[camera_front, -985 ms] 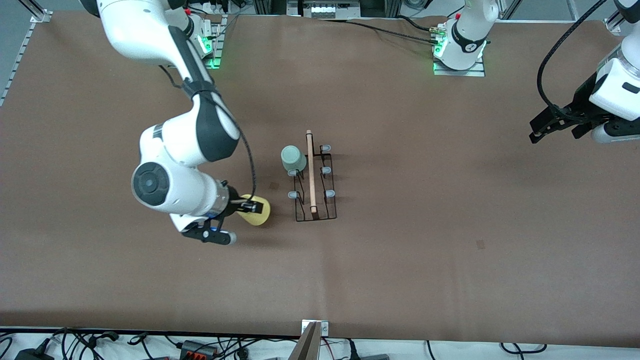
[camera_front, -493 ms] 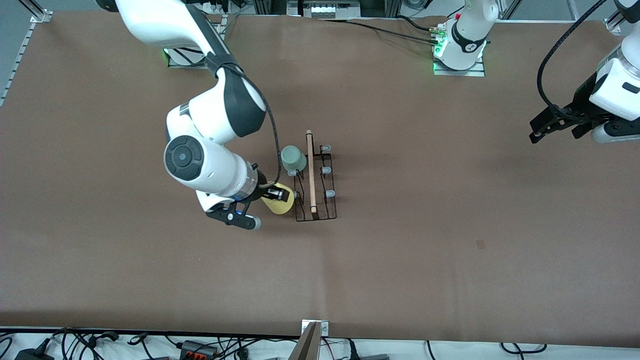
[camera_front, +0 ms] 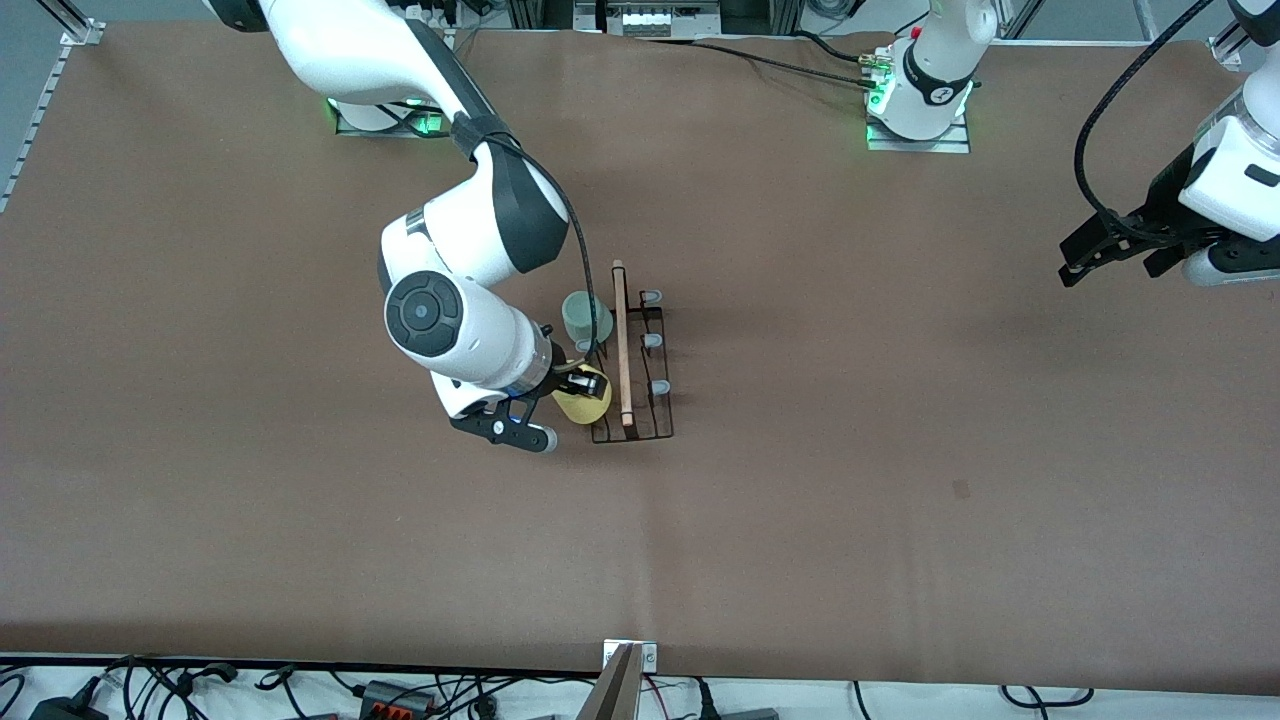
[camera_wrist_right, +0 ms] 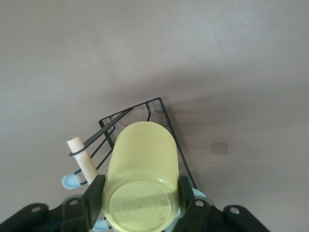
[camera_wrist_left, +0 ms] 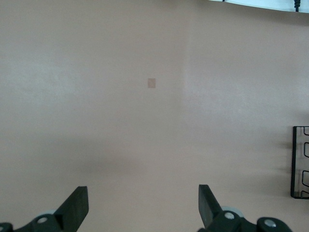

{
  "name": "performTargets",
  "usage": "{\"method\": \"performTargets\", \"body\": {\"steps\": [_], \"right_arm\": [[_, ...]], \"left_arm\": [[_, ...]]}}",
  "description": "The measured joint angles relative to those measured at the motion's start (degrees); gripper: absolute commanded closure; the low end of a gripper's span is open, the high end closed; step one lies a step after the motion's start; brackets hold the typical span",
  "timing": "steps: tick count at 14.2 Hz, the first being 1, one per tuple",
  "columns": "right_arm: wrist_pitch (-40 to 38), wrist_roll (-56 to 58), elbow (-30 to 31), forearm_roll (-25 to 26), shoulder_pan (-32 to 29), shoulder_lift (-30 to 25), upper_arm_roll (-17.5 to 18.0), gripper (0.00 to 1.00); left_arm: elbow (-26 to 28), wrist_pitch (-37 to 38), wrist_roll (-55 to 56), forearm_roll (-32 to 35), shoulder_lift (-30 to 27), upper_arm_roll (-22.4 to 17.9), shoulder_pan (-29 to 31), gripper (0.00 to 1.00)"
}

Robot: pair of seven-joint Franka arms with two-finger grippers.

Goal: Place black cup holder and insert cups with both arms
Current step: 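Lower the yellow cup onto a rack peg and open the right gripper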

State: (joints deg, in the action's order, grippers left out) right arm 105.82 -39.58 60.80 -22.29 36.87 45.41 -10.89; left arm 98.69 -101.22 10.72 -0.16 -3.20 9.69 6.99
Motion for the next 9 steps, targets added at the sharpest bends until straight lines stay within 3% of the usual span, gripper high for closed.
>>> {"method": "performTargets", "body": {"steps": [1, 4, 5, 6, 9], "right_arm": [[0.2, 0.0, 0.0, 0.0, 0.1, 0.4, 0.0, 0.78], [1.1, 0.0, 0.1, 0.0, 0.3, 1.4, 0.0, 0.63], [1.4, 0.0, 0.1, 0.0, 0.4, 1.9, 0.0, 0.09], [1.7, 0.0, 0.1, 0.1, 0.5, 2.4, 0.0, 0.0], [2.4, -0.4, 0.1, 0.3, 0.8, 3.2, -0.1, 0.0]], "left_arm": [[0.0, 0.0, 0.0, 0.0, 0.0, 0.0, 0.0, 0.0], [0.0, 0.0, 0.0, 0.0, 0.0, 0.0, 0.0, 0.0], [0.0, 0.0, 0.0, 0.0, 0.0, 0.0, 0.0, 0.0], [0.0, 0.0, 0.0, 0.0, 0.0, 0.0, 0.0, 0.0], [0.0, 0.0, 0.0, 0.0, 0.0, 0.0, 0.0, 0.0]]}}
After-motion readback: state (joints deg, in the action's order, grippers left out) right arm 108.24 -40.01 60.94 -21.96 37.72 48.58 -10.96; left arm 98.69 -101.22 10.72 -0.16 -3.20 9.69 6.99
